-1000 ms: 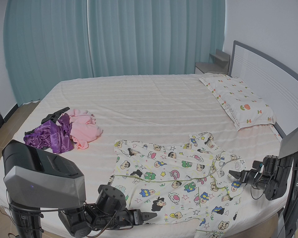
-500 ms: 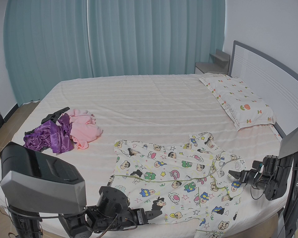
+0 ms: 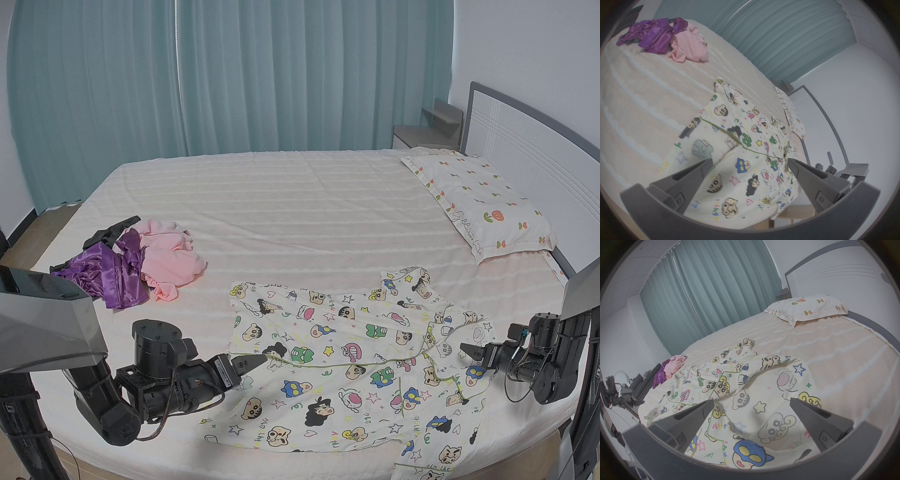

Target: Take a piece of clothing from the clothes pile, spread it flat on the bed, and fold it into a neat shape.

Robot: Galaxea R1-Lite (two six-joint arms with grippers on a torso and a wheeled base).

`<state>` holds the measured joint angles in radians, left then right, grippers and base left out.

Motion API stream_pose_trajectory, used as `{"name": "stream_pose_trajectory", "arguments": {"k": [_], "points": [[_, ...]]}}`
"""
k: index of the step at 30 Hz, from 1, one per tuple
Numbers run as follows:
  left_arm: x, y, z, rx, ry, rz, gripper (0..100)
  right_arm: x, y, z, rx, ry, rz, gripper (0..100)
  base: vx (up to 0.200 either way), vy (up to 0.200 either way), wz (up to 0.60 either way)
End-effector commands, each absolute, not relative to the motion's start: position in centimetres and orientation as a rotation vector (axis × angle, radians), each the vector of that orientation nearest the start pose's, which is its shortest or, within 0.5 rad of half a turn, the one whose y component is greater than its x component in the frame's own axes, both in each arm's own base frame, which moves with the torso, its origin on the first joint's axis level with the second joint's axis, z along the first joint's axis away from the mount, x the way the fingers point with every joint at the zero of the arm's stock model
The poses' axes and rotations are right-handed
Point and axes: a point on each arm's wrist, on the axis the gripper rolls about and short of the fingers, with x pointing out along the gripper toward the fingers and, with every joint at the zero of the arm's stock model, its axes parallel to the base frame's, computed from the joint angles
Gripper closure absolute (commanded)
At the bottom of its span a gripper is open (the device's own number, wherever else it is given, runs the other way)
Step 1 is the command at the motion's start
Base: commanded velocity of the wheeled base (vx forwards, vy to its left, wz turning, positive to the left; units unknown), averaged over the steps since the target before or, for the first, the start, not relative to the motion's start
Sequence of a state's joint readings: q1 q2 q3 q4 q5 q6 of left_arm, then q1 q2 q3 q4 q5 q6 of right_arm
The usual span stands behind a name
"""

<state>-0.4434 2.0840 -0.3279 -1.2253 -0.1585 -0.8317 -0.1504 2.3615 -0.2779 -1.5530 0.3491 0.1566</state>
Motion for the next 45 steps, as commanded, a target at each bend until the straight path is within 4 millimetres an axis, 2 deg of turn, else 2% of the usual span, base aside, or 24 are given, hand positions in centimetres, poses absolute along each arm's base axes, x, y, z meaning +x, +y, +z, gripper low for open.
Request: {"name": "stream_pose_trajectory", "arguments": {"k": [1, 6, 10, 18, 23, 34, 38, 45], "points": [[25.0, -11.0, -0.4, -0.664, 0.814, -0.23, 0, 27.9, -3.5, -2.9, 0.28, 0.515, 0.156, 0, 0.0, 0.0, 0.0], [23.9, -10.8, -2.7, -0.628, 0.911, -0.179, 0, 27.9, -3.4, -2.9, 0.281, 0.517, 0.156, 0, 0.0, 0.0, 0.0], [23.7, -11.4, -3.6, -0.593, 0.918, -0.149, 0, 27.9, -3.4, -2.9, 0.281, 0.517, 0.156, 0, 0.0, 0.0, 0.0], [21.9, -15.4, -3.7, -0.512, 0.941, -0.277, 0, 27.9, -3.3, -2.9, 0.278, 0.518, 0.159, 0, 0.0, 0.0, 0.0], [20.8, -16.7, -3.5, -0.497, 0.956, -0.327, 0, 27.8, -3.3, -2.8, 0.279, 0.517, 0.157, 0, 0.0, 0.0, 0.0], [18.6, -18.0, -3.6, -0.47, 1.011, -0.381, 0, 27.9, -3.3, -2.8, 0.278, 0.518, 0.159, 0, 0.0, 0.0, 0.0], [19.0, -18.5, -3.6, -0.503, 0.955, -0.3, 0, 27.9, -3.3, -2.8, 0.278, 0.518, 0.159, 0, 0.0, 0.0, 0.0], [19.1, -18.1, -3.6, -0.583, 0.925, -0.181, 0, 27.8, -3.3, -2.8, 0.279, 0.519, 0.158, 0, 0.0, 0.0, 0.0]]}}
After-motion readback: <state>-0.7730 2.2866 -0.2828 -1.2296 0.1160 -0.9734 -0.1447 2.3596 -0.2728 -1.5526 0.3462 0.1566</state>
